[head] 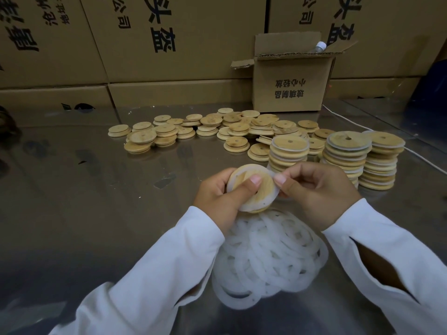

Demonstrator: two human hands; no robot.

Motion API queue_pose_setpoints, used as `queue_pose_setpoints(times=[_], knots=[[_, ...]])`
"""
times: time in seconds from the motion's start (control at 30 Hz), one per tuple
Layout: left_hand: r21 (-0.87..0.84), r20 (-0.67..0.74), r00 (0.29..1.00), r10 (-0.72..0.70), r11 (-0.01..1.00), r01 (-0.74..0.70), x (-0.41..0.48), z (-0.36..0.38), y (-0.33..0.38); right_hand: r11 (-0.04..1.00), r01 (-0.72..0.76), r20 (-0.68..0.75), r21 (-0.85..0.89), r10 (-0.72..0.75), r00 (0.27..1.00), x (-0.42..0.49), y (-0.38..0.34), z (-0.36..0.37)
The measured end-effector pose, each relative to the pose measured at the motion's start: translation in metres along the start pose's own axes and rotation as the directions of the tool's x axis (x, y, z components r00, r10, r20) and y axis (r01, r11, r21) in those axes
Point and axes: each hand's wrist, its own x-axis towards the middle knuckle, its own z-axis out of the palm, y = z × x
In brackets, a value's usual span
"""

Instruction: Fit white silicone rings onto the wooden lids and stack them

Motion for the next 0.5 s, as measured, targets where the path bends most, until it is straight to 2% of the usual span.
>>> queue_pose_setpoints(times=[0.27,0.43,0.5], knots=[[-0.091,-0.080,0.993,-0.082,0.993,0.074,-0.001,0.000,0.000,0.999,0.032,-0.027,0.032,-0.031,0.999,-0.001,0.003,0.004],[0.004,-0.114,0.993,-0.017,1.000,0.017,0.000,0.002,-0.002,0.996,0.047,-0.080,0.074,-0.041,0.996,-0.002,0.005,0.011],[0.039,-0.118,0.993,-0.006,0.999,0.011,-0.001,0.003,-0.003,0.997,0.070,-0.101,0.016,-0.068,0.993,-0.003,0.005,0.013]])
